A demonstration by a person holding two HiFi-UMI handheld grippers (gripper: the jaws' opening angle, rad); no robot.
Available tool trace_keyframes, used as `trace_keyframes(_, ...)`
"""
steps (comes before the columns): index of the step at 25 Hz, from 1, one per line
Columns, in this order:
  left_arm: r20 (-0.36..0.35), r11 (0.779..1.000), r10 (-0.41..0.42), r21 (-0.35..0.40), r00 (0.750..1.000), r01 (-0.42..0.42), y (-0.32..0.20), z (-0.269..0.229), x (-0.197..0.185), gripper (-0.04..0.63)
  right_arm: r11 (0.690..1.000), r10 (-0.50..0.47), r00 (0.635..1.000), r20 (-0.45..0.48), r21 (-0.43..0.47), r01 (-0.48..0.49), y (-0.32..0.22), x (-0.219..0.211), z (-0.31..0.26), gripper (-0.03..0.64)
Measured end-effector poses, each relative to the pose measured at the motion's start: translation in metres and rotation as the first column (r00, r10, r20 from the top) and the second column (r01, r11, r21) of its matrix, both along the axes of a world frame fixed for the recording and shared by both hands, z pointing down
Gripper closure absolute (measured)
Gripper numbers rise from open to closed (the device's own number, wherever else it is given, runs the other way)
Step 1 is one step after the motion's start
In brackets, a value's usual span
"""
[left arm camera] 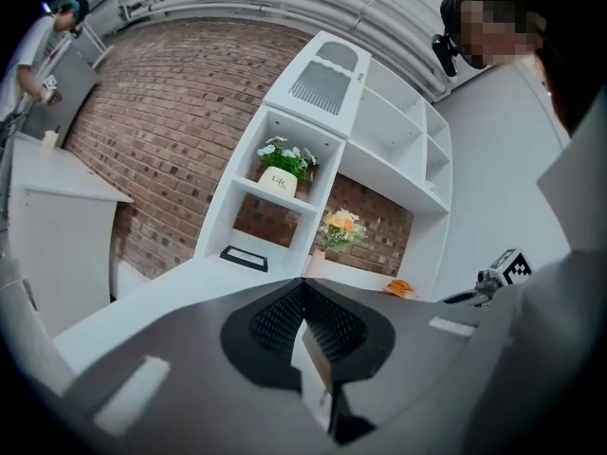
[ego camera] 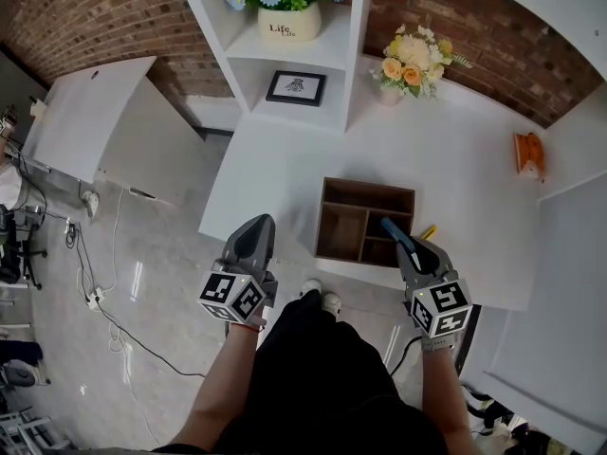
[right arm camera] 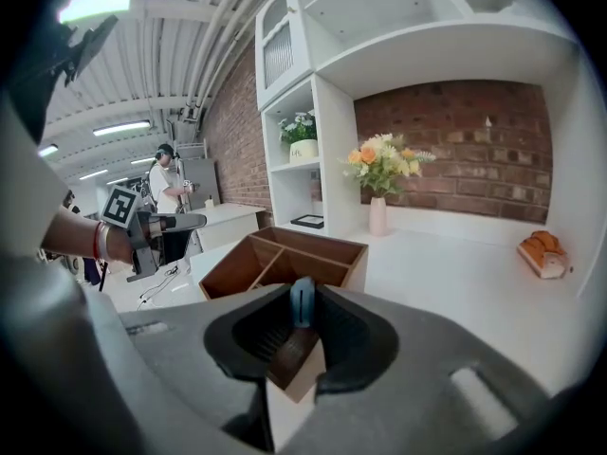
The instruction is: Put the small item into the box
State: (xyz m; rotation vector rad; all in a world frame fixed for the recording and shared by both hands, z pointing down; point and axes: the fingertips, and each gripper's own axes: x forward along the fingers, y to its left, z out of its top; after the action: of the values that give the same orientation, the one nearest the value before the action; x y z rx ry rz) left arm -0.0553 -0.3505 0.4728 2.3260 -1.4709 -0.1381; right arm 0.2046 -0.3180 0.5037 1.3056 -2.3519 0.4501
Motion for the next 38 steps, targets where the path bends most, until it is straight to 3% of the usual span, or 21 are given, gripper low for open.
trace_keyframes(16, -0.009, 1.0, 0.021, -0.005, 1.0, -0.021, -0.023, 0.0, -0.005, 0.592, 0.998, 0.014, 1.0, -0.023, -0.053, -0.015, -0.015, -0.01, 0.009, 0.548)
trace_keyframes(38, -0.014, 1.0, 0.023, -0.011, 1.0, -0.023, -0.024, -0.001, -0.005, 0.592, 0.999, -0.001, 0.997, -0.083, -0.048, -0.003, -0.022, -0.019, 0.014, 0.546)
